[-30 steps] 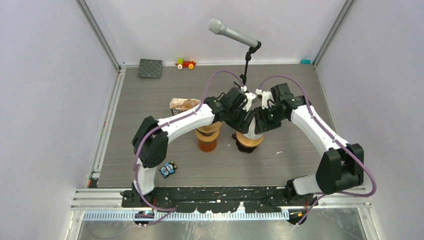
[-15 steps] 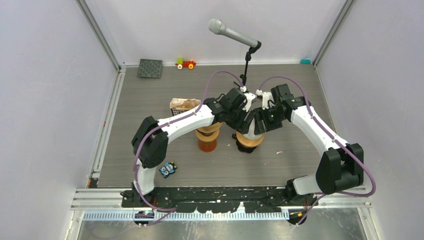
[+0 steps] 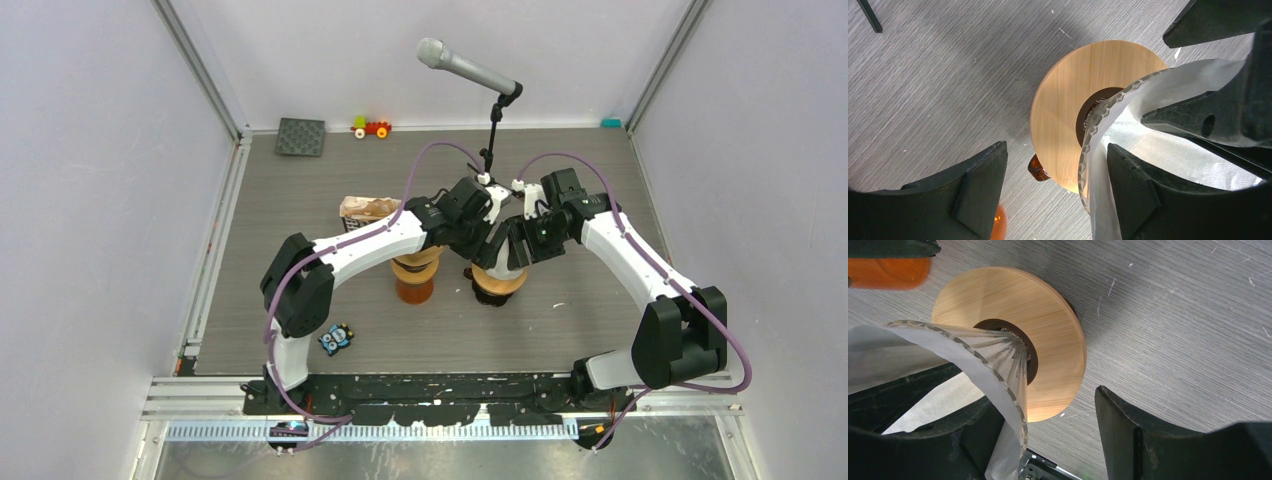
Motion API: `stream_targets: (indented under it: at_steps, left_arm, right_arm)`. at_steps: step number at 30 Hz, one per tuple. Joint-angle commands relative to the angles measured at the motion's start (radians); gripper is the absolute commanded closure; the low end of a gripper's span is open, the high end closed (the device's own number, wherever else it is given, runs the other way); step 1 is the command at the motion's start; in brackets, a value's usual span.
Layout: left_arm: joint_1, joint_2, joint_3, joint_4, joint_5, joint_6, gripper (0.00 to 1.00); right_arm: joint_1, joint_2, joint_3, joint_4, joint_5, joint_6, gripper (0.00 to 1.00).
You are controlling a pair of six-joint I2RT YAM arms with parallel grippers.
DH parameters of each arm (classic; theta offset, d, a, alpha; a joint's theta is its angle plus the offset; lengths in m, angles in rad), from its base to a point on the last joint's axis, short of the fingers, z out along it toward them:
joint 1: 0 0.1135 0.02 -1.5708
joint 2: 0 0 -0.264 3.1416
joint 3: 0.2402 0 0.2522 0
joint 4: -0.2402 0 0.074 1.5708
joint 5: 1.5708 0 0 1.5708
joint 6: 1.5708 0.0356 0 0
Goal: Place the coffee filter in the dripper
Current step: Place the coffee filter in the coffee dripper.
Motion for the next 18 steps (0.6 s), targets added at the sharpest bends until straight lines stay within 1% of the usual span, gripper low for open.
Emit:
stream_targets:
  at_steps: [1, 18]
  left_arm:
    - [0.001, -0.040, -0.012, 0.000, -0.015, 0.000, 0.25]
    - [0.020, 0.002, -0.005, 0.017, 0.020, -0.023, 0.23]
  right_arm:
    - [-0.003, -0.021, -0.002, 0.009, 0.012, 0.001, 0.34]
    - [-0.006, -0.004, -0.021, 0.027, 0.033, 0.003, 0.34]
